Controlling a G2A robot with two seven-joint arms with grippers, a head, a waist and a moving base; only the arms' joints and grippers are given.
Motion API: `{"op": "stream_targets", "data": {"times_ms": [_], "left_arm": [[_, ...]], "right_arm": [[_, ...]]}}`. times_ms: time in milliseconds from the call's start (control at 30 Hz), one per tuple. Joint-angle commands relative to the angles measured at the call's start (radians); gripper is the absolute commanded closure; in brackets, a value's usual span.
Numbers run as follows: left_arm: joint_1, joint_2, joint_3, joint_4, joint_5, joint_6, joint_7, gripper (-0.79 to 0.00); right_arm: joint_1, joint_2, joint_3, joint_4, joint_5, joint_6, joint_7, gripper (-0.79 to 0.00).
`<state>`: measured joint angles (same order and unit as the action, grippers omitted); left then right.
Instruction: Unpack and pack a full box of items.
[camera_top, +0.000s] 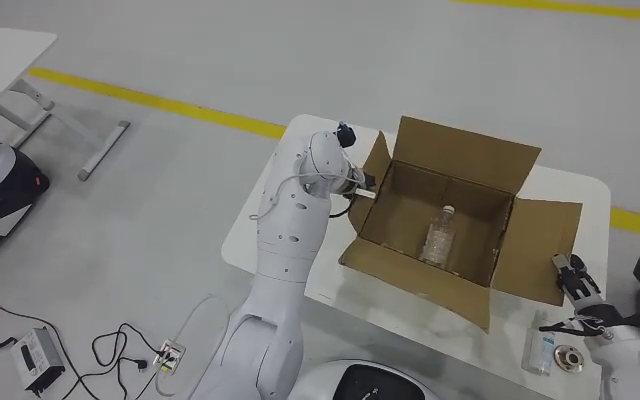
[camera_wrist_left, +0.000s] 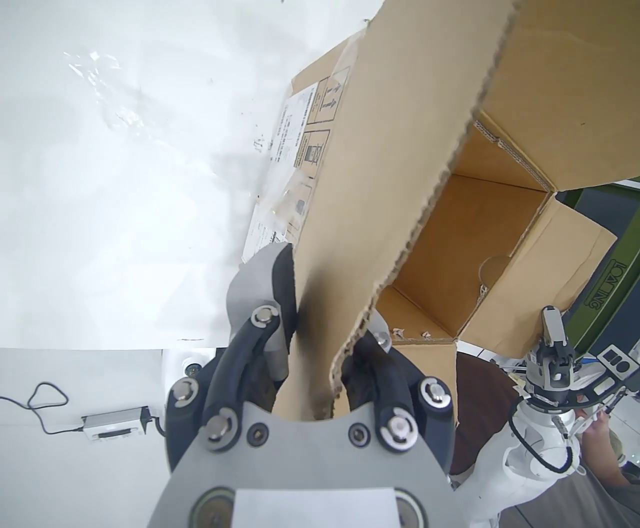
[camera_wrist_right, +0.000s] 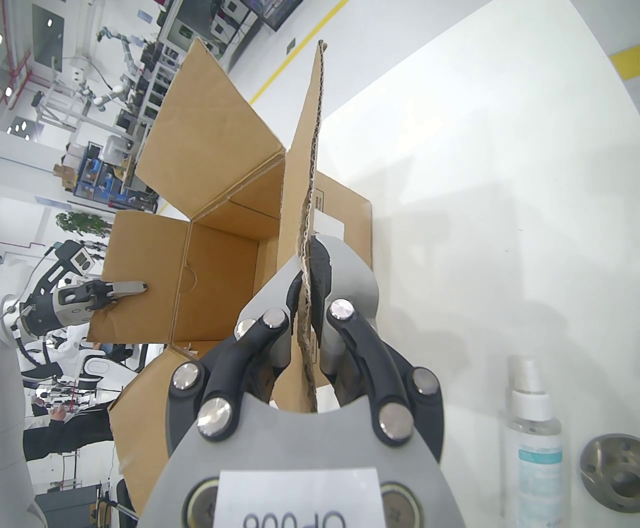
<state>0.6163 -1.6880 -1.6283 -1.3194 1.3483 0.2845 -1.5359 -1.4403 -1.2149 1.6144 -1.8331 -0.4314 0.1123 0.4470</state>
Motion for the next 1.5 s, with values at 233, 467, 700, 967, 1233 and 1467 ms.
{"op": "stream_targets", "data": {"times_ms": [233, 467, 700, 967, 1233, 1467], "left_arm": [[-0.006, -0.022, -0.005, -0.033, 0.135, 0.000, 0.000, -0.785], [0.016, -0.038, 0.051, -0.151, 0.115, 0.000, 0.000, -0.785], [0.035, -0.038, 0.095, -0.247, 0.080, 0.000, 0.000, -0.785], [0.040, -0.039, 0.101, -0.267, 0.067, 0.000, 0.000, -0.785], [0.040, -0.039, 0.101, -0.267, 0.067, 0.000, 0.000, -0.785], [0.040, -0.039, 0.101, -0.267, 0.067, 0.000, 0.000, -0.785]], "right_arm": [[0.002, 0.003, -0.004, 0.014, -0.012, 0.004, 0.003, -0.369], [0.008, 0.004, 0.028, -0.032, 0.004, 0.023, -0.040, -0.785], [0.003, 0.002, 0.095, -0.097, 0.001, 0.096, -0.160, -0.785], [-0.093, 0.023, 0.188, -0.206, -0.250, 0.149, -0.049, 0.000], [-0.230, 0.049, 0.277, -0.331, -0.531, 0.069, 0.199, 0.000], [-0.230, 0.049, 0.277, -0.331, -0.531, 0.069, 0.199, 0.000]]}}
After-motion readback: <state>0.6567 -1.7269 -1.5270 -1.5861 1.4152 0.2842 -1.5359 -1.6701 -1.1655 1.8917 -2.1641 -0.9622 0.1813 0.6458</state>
